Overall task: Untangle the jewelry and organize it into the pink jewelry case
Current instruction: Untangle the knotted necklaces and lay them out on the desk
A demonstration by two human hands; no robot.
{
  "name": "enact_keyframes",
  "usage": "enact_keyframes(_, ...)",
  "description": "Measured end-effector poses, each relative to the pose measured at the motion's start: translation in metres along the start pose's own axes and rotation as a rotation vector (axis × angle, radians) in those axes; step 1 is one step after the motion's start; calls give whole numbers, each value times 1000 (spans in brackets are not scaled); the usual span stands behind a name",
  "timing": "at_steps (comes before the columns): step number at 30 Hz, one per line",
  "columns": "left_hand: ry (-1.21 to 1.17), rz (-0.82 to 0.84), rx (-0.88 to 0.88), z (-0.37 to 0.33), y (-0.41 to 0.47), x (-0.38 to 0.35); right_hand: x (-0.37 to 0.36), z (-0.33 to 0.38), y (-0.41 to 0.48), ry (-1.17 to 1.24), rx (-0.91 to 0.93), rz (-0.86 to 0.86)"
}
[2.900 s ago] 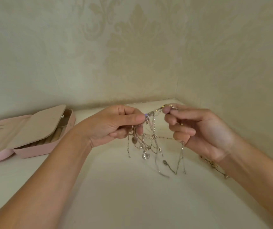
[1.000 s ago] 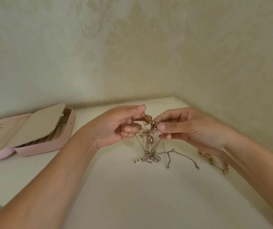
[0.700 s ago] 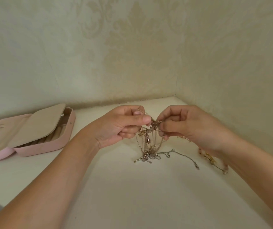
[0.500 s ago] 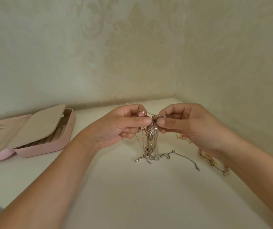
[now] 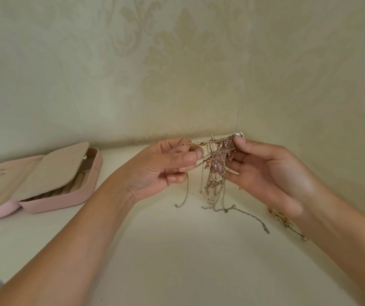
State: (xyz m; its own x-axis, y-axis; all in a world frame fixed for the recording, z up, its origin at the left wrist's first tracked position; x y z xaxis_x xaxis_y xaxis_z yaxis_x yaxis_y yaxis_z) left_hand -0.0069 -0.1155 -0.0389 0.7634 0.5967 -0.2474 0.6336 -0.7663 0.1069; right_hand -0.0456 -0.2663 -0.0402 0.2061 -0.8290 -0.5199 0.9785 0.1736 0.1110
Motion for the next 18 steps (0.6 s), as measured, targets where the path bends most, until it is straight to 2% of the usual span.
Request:
enact_keyframes(5,-27,31,-1,0,1,-3,-6,0,-1,79,20,37)
enact_keyframes(8,-38,66,-4,-1,1,-6,-1,0,0,-40,41,46)
enact_keyframes(12,-125,29,10,-4,0,-1,7,8,1,-162,114,13)
enact_keyframes(18,-115,-53,38,-3,-1,-1,-5,-1,-2,1,52,60)
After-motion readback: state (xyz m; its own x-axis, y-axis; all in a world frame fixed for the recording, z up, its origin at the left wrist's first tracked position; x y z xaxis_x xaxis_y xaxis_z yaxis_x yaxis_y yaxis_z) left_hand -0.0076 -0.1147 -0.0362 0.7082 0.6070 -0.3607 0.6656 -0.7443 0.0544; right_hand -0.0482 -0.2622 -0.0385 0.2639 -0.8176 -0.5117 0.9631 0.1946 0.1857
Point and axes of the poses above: each hand's wrist, its own y-axis towards the middle knuckle, its own x-axis out of the back of the hand, z = x × y, the point moved 5 cm from there along y, towards the middle knuckle, and after that the axes turned 4 degrees about x, right-handed, at the moved point
